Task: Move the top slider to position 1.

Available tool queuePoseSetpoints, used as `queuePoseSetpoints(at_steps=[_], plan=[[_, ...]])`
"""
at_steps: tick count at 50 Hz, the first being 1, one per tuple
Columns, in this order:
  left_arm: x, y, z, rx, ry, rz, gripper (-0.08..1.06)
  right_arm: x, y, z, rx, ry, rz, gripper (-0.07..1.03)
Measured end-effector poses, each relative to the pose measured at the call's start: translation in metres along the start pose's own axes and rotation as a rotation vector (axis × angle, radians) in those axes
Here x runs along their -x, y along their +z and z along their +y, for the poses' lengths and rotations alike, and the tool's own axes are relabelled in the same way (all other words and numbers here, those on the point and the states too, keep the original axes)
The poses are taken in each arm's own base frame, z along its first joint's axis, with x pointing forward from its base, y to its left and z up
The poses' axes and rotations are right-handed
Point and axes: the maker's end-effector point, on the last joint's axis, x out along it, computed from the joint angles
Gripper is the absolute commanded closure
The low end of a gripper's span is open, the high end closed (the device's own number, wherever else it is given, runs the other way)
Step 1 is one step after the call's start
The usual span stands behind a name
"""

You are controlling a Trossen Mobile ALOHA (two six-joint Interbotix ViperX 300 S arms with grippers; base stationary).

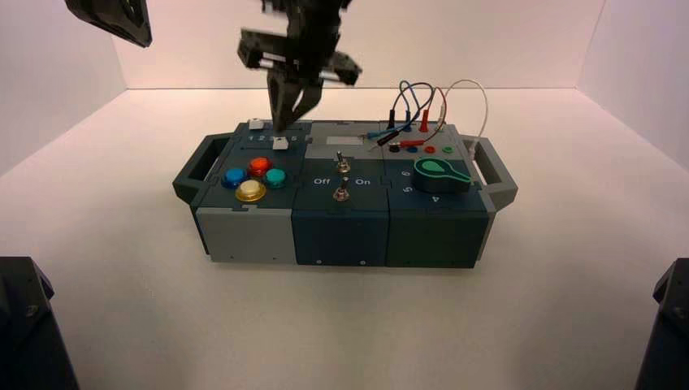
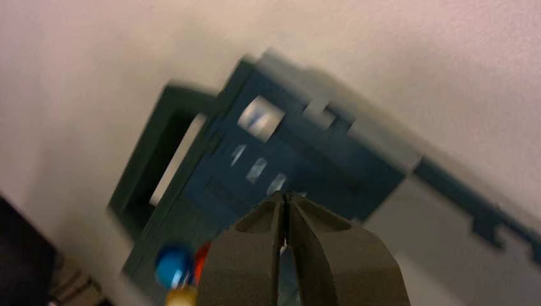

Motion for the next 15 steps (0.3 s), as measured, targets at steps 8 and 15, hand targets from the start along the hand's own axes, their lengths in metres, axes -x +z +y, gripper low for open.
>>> queuePoseSetpoints(at_steps=[8,15], plan=[[-0.005,-0.003,0.000,0.001,-0.002,0.020,1.01,0.029,-0.011,0.007,0.041,-0.002,-0.024,0.98],[-0.004,-0.002,0.000,0.000,-0.001,0.017,1.01,0.040,-0.026,0.000,0.053,-0.023,-0.019,0.98]])
